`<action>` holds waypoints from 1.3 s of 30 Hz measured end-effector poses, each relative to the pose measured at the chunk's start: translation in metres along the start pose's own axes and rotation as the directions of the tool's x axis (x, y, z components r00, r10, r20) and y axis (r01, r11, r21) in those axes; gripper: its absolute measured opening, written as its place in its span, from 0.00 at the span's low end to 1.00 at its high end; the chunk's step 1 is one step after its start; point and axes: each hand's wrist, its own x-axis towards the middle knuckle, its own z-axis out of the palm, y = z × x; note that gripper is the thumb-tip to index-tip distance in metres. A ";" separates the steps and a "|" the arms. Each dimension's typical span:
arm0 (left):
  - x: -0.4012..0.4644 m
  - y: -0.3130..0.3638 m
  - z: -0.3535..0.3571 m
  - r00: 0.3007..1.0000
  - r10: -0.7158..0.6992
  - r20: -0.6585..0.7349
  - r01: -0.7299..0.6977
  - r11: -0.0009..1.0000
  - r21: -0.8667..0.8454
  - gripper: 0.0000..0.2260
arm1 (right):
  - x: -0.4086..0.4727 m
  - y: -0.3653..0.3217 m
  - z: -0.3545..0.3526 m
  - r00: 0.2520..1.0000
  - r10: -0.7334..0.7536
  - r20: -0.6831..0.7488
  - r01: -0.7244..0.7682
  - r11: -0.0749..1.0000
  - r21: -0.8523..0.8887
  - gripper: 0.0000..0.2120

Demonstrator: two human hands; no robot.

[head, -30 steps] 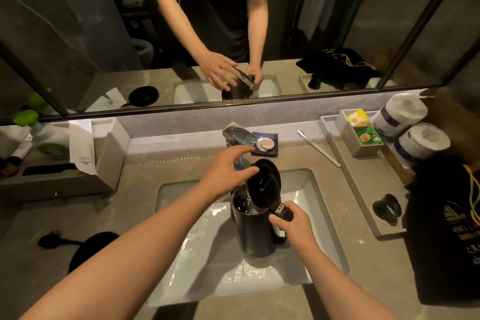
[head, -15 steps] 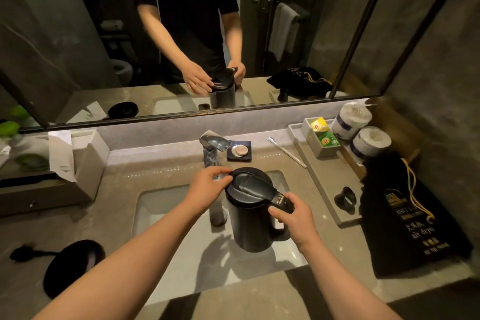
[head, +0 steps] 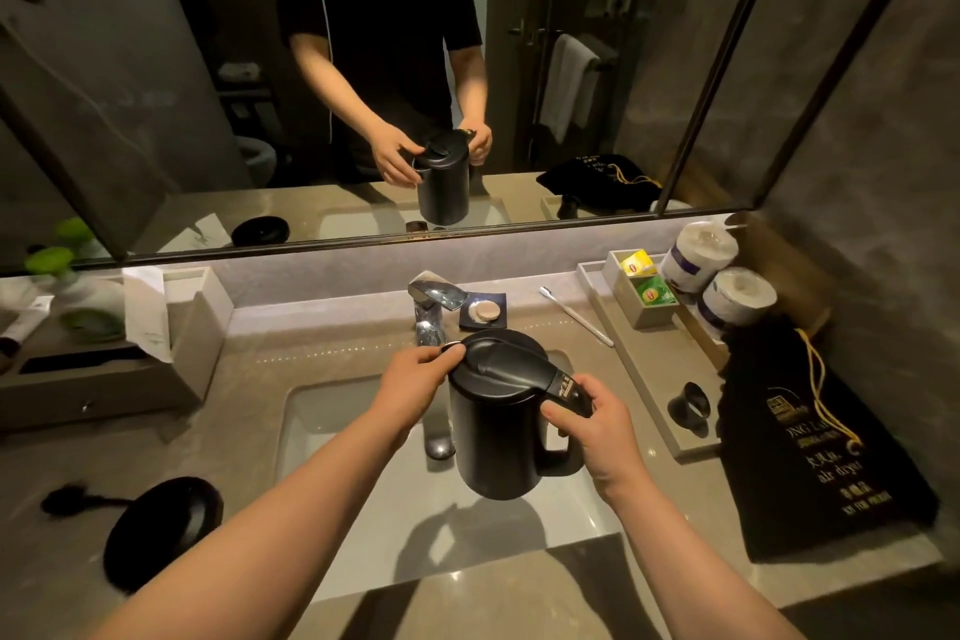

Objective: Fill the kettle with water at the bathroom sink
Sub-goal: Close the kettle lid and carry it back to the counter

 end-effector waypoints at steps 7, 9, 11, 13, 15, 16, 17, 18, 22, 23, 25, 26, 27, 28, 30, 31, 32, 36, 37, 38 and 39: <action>-0.028 -0.006 -0.032 0.990 -0.023 -0.142 -0.011 0.973 -0.232 0.08 | 0.010 -0.030 0.024 0.981 -0.072 0.178 0.077 0.997 -0.020 0.10; -0.043 -0.009 -0.050 0.978 -0.011 -0.208 -0.046 0.963 -0.264 0.10 | 0.013 -0.040 0.039 0.962 -0.098 0.254 0.113 0.993 -0.044 0.11; -0.059 -0.012 -0.069 0.956 0.005 -0.292 -0.092 0.955 -0.282 0.10 | 0.016 -0.049 0.060 0.935 -0.131 0.330 0.154 0.987 -0.045 0.11; -0.074 -0.016 -0.092 0.928 0.022 -0.372 -0.136 0.949 -0.283 0.09 | 0.019 -0.056 0.085 0.899 -0.160 0.409 0.195 0.980 -0.044 0.11; -0.089 -0.021 -0.118 0.896 0.038 -0.442 -0.165 0.953 -0.254 0.11 | 0.020 -0.061 0.114 0.854 -0.180 0.488 0.241 0.968 -0.064 0.11; -0.096 -0.024 -0.130 0.877 0.035 -0.479 -0.168 0.957 -0.237 0.11 | 0.021 -0.063 0.130 0.832 -0.186 0.523 0.263 0.962 -0.077 0.11; -0.103 -0.027 -0.143 0.852 0.022 -0.523 -0.168 0.958 -0.234 0.11 | 0.022 -0.065 0.147 0.811 -0.187 0.554 0.280 0.956 -0.087 0.13; -0.109 -0.031 -0.156 0.823 0.002 -0.568 -0.167 0.957 -0.239 0.11 | 0.023 -0.066 0.164 0.792 -0.188 0.581 0.296 0.951 -0.095 0.13; -0.130 -0.047 -0.204 0.730 -0.080 -0.679 -0.138 0.956 -0.260 0.10 | 0.021 -0.070 0.232 0.693 -0.163 0.703 0.293 0.954 -0.068 0.12; -0.135 -0.051 -0.215 0.709 -0.098 -0.698 -0.137 0.953 -0.272 0.11 | 0.019 -0.070 0.248 0.669 -0.155 0.727 0.289 0.955 -0.062 0.11; -0.143 -0.057 -0.232 0.681 -0.119 -0.722 -0.129 0.952 -0.278 0.12 | 0.017 -0.071 0.275 0.630 -0.154 0.761 0.313 0.948 -0.068 0.12; -0.146 -0.061 -0.238 0.666 -0.127 -0.735 -0.127 0.951 -0.280 0.12 | 0.016 -0.071 0.286 0.615 -0.148 0.775 0.321 0.944 -0.075 0.12; -0.149 -0.064 -0.244 0.649 -0.140 -0.748 -0.130 0.948 -0.290 0.12 | 0.015 -0.071 0.296 0.601 -0.140 0.787 0.326 0.942 -0.081 0.13; -0.150 -0.068 -0.250 0.634 -0.156 -0.758 -0.131 0.944 -0.303 0.11 | 0.013 -0.071 0.304 0.588 -0.135 0.798 0.328 0.941 -0.082 0.13; -0.151 -0.075 -0.258 0.611 -0.190 -0.769 -0.106 0.942 -0.317 0.10 | 0.013 -0.071 0.317 0.575 -0.134 0.807 0.336 0.938 -0.084 0.14; -0.152 -0.079 -0.261 0.605 -0.202 -0.770 -0.090 0.944 -0.319 0.11 | 0.012 -0.070 0.322 0.573 -0.134 0.809 0.344 0.935 -0.089 0.14; -0.151 -0.082 -0.264 0.602 -0.209 -0.771 -0.081 0.944 -0.319 0.11 | 0.012 -0.070 0.326 0.572 -0.136 0.809 0.345 0.934 -0.088 0.14; -0.149 -0.091 -0.270 0.606 -0.234 -0.761 -0.061 0.939 -0.338 0.12 | 0.013 -0.065 0.337 0.558 -0.119 0.821 0.342 0.935 -0.097 0.16; -0.149 -0.092 -0.270 0.606 -0.239 -0.759 -0.051 0.940 -0.337 0.12 | 0.013 -0.063 0.339 0.553 -0.112 0.826 0.335 0.937 -0.098 0.16; -0.149 -0.094 -0.272 0.603 -0.244 -0.759 -0.047 0.939 -0.340 0.12 | 0.013 -0.063 0.340 0.545 -0.110 0.831 0.328 0.940 -0.091 0.16; -0.148 -0.095 -0.273 0.598 -0.248 -0.762 -0.046 0.939 -0.342 0.12 | 0.014 -0.063 0.342 0.542 -0.108 0.833 0.322 0.943 -0.087 0.16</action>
